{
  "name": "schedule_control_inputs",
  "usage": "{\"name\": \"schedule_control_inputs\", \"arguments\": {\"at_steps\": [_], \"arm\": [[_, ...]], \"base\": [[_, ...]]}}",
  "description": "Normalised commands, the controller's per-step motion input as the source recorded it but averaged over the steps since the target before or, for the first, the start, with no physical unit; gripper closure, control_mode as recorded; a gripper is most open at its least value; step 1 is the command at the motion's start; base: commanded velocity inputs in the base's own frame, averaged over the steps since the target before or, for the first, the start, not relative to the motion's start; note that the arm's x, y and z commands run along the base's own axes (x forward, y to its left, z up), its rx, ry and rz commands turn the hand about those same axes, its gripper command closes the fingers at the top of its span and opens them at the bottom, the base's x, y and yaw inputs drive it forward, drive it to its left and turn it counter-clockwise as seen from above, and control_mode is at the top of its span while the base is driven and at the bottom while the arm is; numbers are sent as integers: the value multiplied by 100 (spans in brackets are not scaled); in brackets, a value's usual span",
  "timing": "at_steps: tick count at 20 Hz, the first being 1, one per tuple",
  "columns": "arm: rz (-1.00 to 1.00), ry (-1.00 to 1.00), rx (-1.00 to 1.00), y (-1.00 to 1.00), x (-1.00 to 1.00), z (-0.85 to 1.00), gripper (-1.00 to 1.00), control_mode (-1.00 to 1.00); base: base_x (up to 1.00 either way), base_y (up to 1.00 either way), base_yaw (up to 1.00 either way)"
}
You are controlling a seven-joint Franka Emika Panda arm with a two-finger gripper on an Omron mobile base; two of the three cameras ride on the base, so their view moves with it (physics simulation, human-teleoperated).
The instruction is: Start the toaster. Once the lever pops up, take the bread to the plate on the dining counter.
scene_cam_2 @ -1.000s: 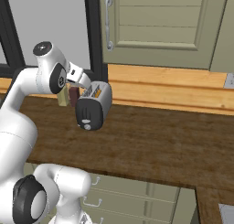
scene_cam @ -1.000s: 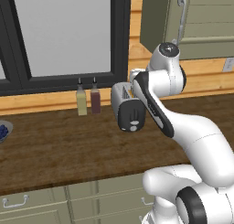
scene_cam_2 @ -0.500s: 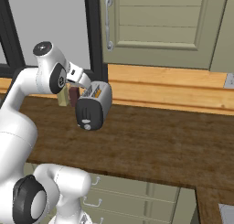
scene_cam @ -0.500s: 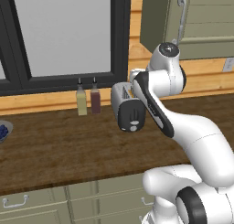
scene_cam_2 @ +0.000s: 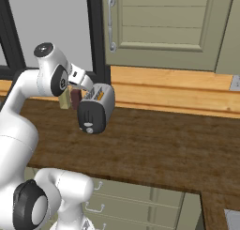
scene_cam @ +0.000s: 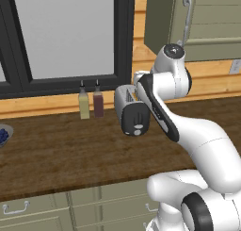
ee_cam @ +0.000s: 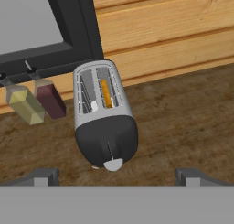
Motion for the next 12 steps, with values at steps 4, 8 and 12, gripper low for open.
{"name": "schedule_control_inputs", "arguments": {"at_steps": [4, 8, 12], "arm": [[0, 0, 0, 0, 0, 0, -100, -100], [0, 0, 0, 0, 0, 0, -100, -100], [0, 0, 0, 0, 0, 0, -100, -100]], "base": [[0, 0, 0], [0, 0, 0], [0, 0, 0]]}}
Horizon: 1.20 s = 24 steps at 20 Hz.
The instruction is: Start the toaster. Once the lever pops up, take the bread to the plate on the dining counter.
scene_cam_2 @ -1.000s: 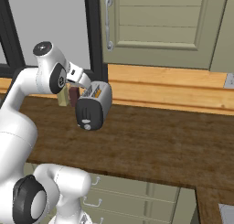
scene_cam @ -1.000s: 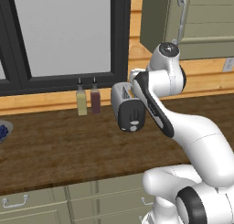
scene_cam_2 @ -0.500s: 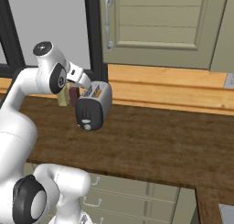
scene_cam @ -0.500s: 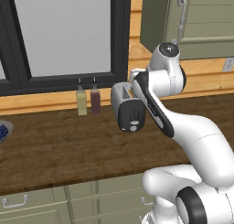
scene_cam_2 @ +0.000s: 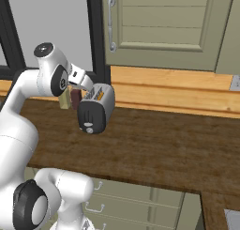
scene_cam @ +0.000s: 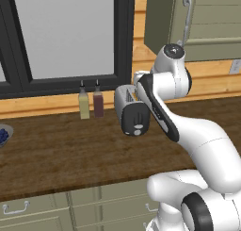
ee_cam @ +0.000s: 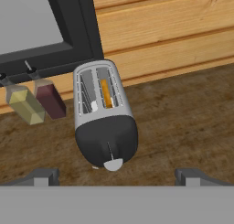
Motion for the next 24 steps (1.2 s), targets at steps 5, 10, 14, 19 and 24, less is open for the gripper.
{"name": "schedule_control_inputs", "arguments": {"at_steps": [5, 10, 14, 19, 24], "arm": [[0, 0, 0, 0, 0, 0, -100, -100], [0, 0, 0, 0, 0, 0, -100, -100], [0, 0, 0, 0, 0, 0, -100, -100], [0, 0, 0, 0, 0, 0, -100, -100], [0, 0, 0, 0, 0, 0, -100, -100]], "base": [[0, 0, 0], [0, 0, 0], [0, 0, 0], [0, 0, 0], [0, 0, 0]]}}
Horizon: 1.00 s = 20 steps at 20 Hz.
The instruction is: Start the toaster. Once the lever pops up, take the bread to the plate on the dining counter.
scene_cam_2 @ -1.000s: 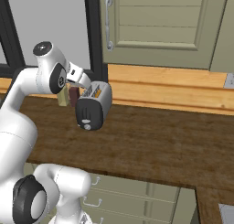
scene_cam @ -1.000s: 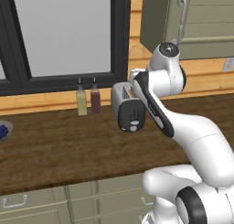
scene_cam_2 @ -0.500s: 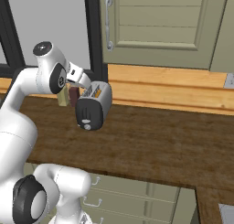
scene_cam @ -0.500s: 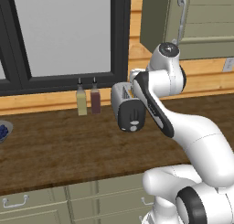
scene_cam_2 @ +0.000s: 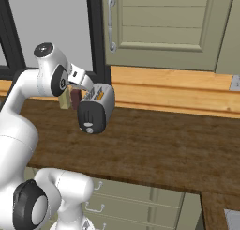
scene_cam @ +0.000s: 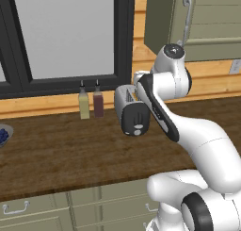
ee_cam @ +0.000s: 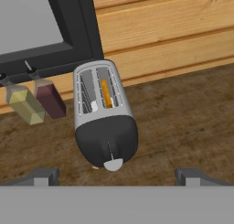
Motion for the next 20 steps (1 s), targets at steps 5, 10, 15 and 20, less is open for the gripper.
{"name": "schedule_control_inputs", "arguments": {"at_steps": [5, 10, 15, 20], "arm": [[0, 0, 0, 0, 0, 0, -100, -100], [0, 0, 0, 0, 0, 0, -100, -100], [0, 0, 0, 0, 0, 0, -100, -100], [0, 0, 0, 0, 0, 0, -100, -100]], "base": [[0, 0, 0], [0, 0, 0], [0, 0, 0], [0, 0, 0]]}}
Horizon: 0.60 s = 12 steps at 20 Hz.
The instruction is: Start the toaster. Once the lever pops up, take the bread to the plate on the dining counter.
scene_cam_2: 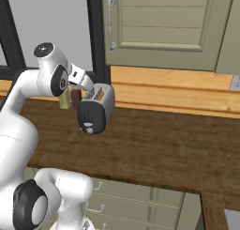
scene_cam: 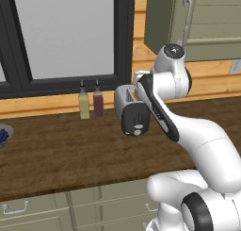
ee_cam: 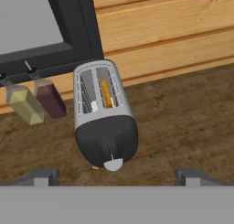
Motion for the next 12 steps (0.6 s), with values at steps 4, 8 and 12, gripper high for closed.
{"name": "schedule_control_inputs", "arguments": {"at_steps": [4, 8, 12], "arm": [[0, 0, 0, 0, 0, 0, -100, -100], [0, 0, 0, 0, 0, 0, -100, -100], [0, 0, 0, 0, 0, 0, -100, -100]], "base": [[0, 0, 0], [0, 0, 0], [0, 0, 0]]}}
